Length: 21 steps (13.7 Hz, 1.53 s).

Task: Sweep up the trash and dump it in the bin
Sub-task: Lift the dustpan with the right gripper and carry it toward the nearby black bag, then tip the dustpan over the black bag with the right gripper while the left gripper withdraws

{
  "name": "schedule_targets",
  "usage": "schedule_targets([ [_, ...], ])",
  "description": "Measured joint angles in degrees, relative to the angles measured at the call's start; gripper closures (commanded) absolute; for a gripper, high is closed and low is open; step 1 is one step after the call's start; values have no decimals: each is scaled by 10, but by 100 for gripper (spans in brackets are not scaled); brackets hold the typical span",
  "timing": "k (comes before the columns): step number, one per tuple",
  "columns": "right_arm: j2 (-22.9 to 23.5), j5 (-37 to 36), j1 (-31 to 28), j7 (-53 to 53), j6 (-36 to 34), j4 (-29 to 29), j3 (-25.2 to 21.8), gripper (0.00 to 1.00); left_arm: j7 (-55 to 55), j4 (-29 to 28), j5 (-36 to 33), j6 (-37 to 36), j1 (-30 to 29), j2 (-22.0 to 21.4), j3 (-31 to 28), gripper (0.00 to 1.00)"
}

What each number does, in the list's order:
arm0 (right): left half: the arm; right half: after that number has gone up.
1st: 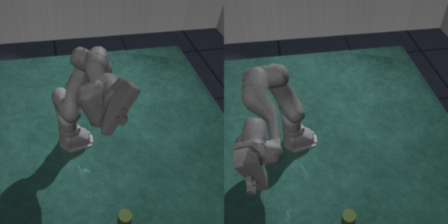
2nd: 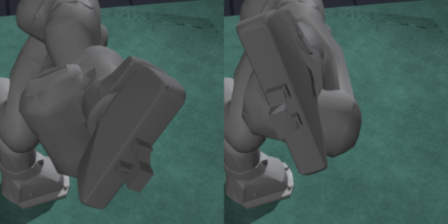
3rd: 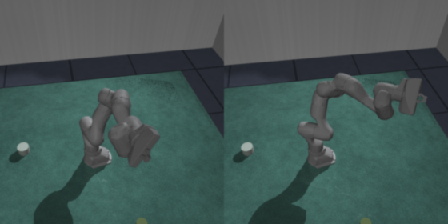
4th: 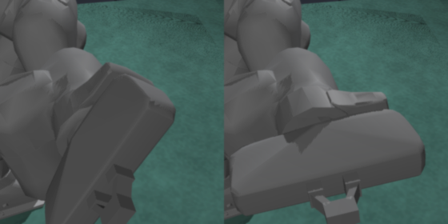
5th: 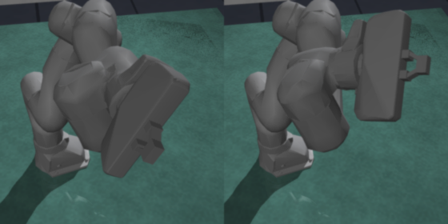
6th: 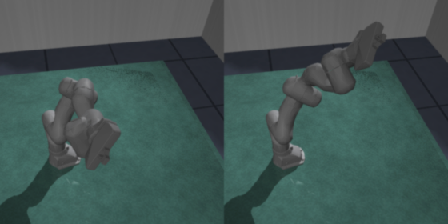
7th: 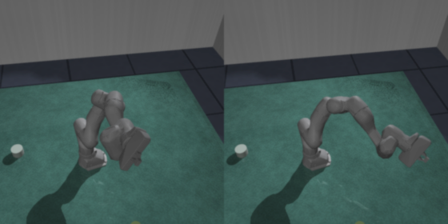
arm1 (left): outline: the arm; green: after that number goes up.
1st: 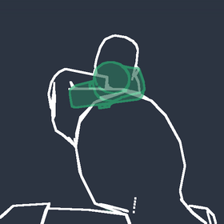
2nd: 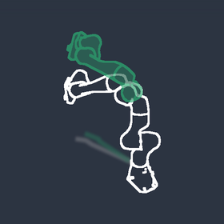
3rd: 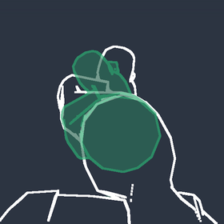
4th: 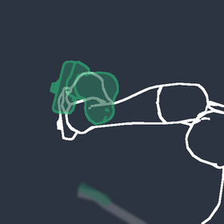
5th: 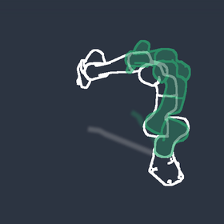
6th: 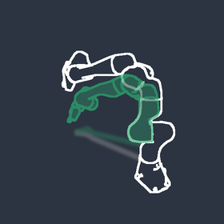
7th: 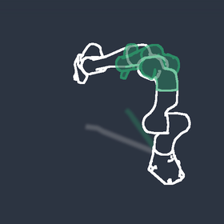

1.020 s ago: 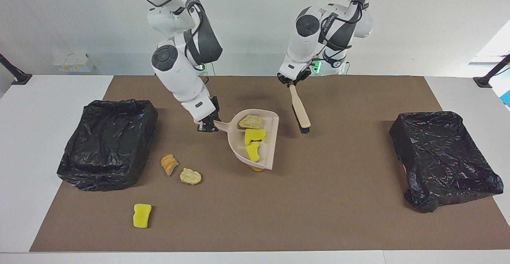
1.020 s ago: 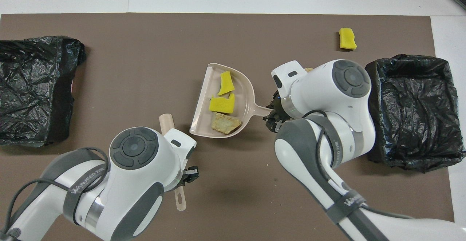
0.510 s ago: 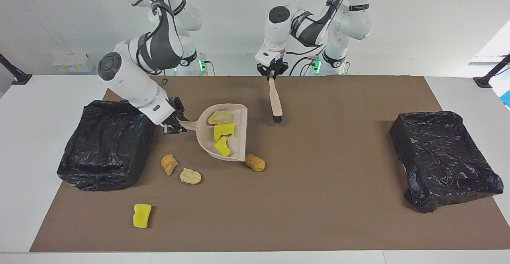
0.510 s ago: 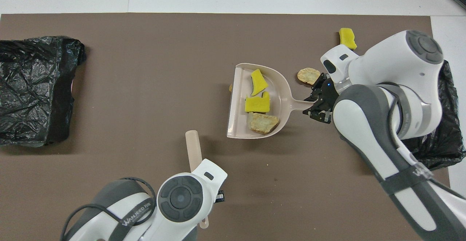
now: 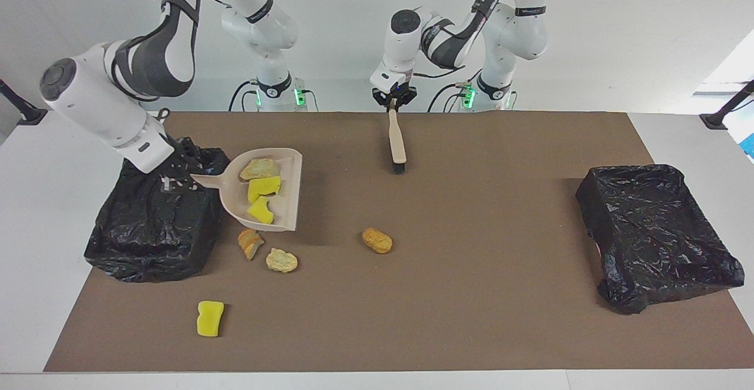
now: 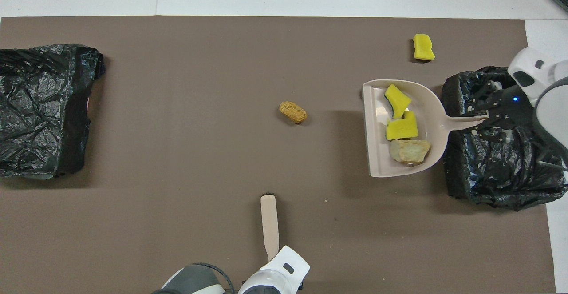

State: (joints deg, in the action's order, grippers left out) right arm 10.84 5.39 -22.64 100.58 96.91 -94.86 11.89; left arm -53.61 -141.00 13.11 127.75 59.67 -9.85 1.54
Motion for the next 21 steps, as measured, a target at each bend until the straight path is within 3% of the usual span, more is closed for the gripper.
schedule_targets([
  [2, -4, -43, -28, 16, -34, 31, -2, 100, 2, -1, 12, 0, 0, 1, -1, 72],
  [4, -6, -66, -55, 51, -45, 44, -17, 100, 8, -1, 23, 0, 0, 1, -2, 58],
  [7, -6, -102, -70, 85, -28, 47, -71, 100, 11, -1, 26, 1, 0, 1, -5, 0],
  [12, -6, -254, -54, 28, 16, 48, -68, 100, 72, 18, 27, 1, -32, 16, -14, 0],
  [14, -6, -316, -26, -15, 16, 47, -66, 100, 121, 45, 6, -8, -69, 30, -16, 0],
  [17, -6, -401, 11, -66, 15, 46, -65, 100, 158, 98, -83, -27, -133, 53, -19, 0],
  [21, -11, -501, 51, -104, 7, 44, -64, 100, 253, 180, -101, -38, -234, 75, -21, 0],
])
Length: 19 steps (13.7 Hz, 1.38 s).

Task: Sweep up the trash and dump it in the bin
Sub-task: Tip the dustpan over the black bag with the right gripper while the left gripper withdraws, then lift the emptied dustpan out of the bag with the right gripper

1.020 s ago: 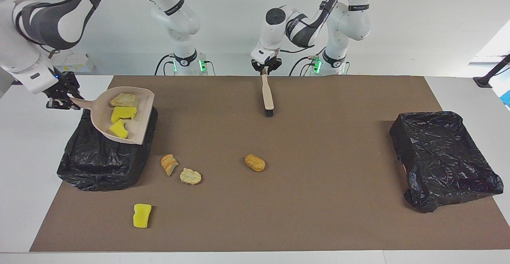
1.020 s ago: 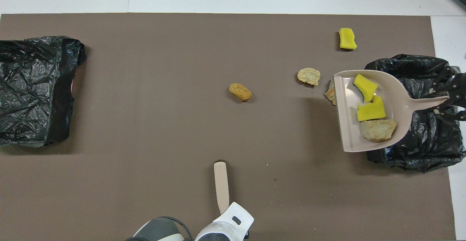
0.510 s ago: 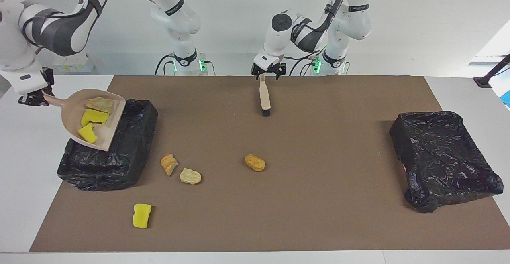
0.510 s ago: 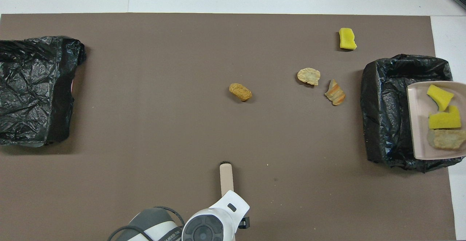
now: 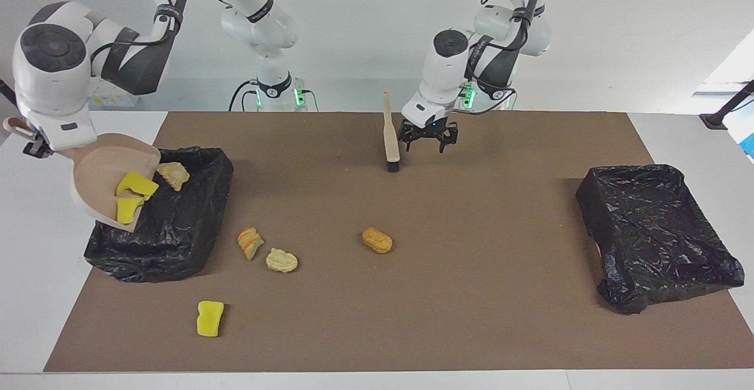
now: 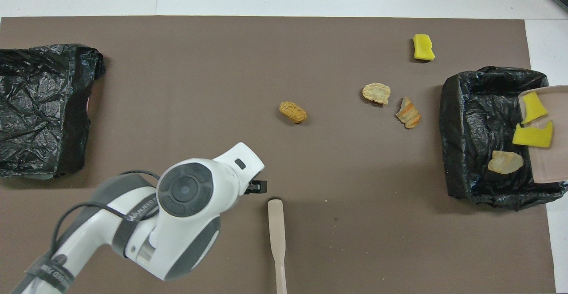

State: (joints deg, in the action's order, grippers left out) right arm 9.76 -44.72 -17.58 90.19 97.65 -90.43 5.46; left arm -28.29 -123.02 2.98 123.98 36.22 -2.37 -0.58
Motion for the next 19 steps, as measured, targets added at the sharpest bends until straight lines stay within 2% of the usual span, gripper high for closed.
schedule_targets([
  [5, -22, -75, 36, -1, -14, -1, 0, 100, 162, 148, -1, -139, -127, -1, -3, 0],
  [11, -36, -107, 95, -49, -85, -5, 2, 100, 252, 298, -4, -291, -235, -4, -5, 0],
  [15, -52, 4, 96, -69, -98, -5, 3, 100, 309, 357, -4, -348, -298, 0, -6, 0],
  [19, -60, 179, 99, -120, -100, -7, 5, 100, 318, 421, -4, -394, -317, 40, -7, 0],
])
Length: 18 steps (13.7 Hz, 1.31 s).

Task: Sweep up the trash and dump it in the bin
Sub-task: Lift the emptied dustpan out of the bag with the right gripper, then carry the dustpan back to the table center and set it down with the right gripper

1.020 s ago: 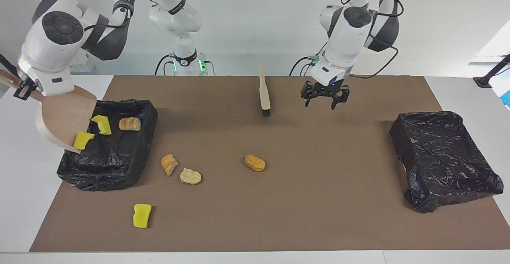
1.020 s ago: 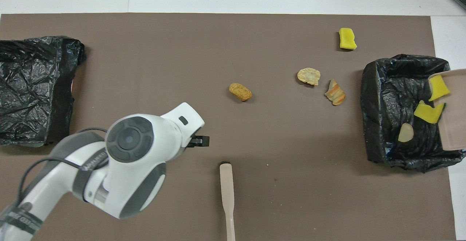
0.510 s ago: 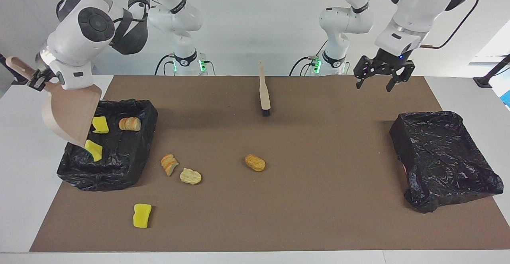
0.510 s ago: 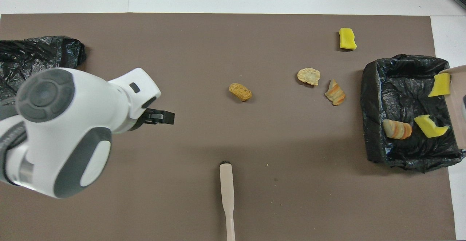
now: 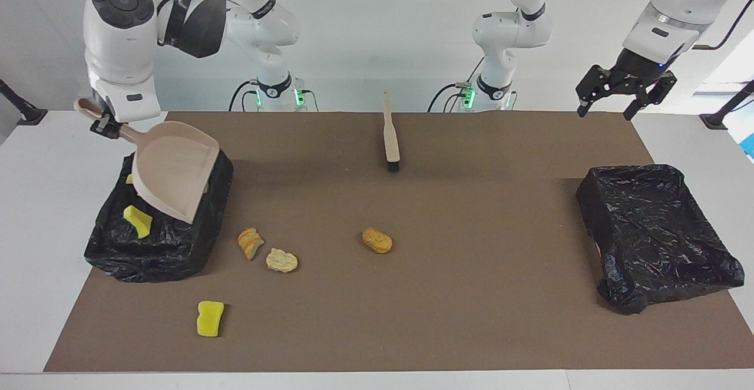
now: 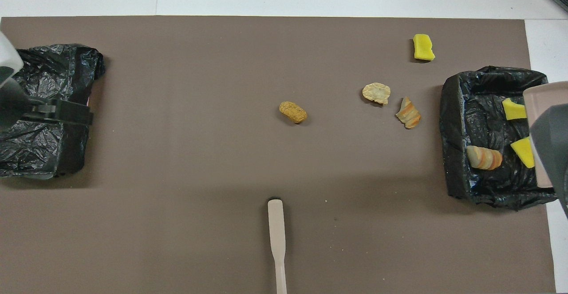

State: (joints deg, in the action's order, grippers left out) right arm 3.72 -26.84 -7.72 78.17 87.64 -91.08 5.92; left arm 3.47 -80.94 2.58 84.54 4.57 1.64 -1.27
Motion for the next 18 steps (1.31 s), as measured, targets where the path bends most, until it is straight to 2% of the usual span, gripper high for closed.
schedule_targets([
  [1, -2, 41, 0, -37, -2, -3, 0, 100, 4, 7, 0, -3, 0, 5, 1, 0],
  [5, -18, 149, 16, -291, -5, -32, 6, 100, 26, 2, 0, -22, -2, -4, 1, 0],
  [11, 0, 240, 139, -694, 55, -68, 13, 100, 28, -17, 0, -23, -6, -18, 1, 0],
  [15, 45, 275, 232, -888, 135, -70, 14, 100, 28, -18, 0, -23, -6, -18, 0, 0],
  [18, 63, 282, 288, -986, 171, -70, 14, 100, 28, -19, 0, -23, -6, -18, 0, 0],
])
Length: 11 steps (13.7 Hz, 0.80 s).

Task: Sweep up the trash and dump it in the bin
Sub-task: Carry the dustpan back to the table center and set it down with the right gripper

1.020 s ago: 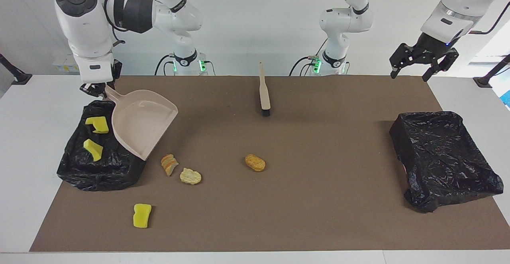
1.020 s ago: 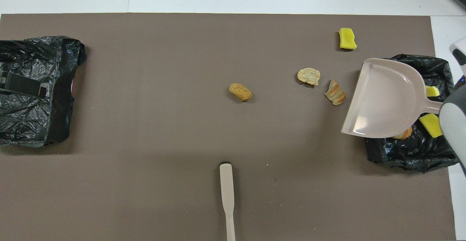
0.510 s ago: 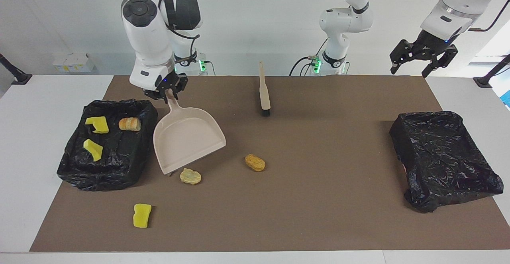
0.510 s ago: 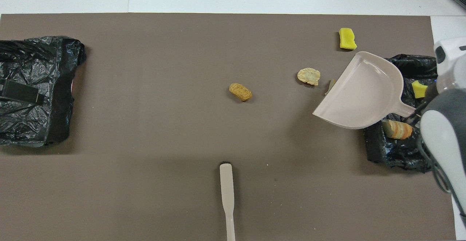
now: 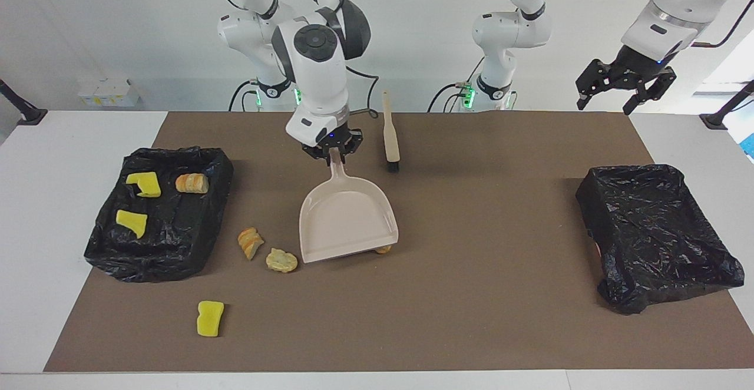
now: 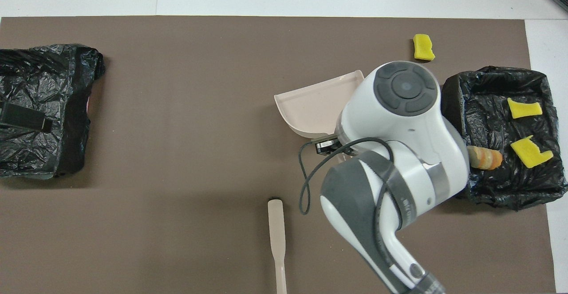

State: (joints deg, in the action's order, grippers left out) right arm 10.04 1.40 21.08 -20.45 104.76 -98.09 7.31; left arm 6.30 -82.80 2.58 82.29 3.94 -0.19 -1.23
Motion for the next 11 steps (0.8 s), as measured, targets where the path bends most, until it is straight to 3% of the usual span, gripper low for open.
schedule_targets([
  [5, 20, 12, 74, -142, 34, 1, 0, 100, 0, 0, 0, 0, 0, 0, 0, 0],
  [11, 22, 74, 124, -202, 50, 3, 0, 100, 0, 0, 0, 0, 0, 0, 0, 0],
])
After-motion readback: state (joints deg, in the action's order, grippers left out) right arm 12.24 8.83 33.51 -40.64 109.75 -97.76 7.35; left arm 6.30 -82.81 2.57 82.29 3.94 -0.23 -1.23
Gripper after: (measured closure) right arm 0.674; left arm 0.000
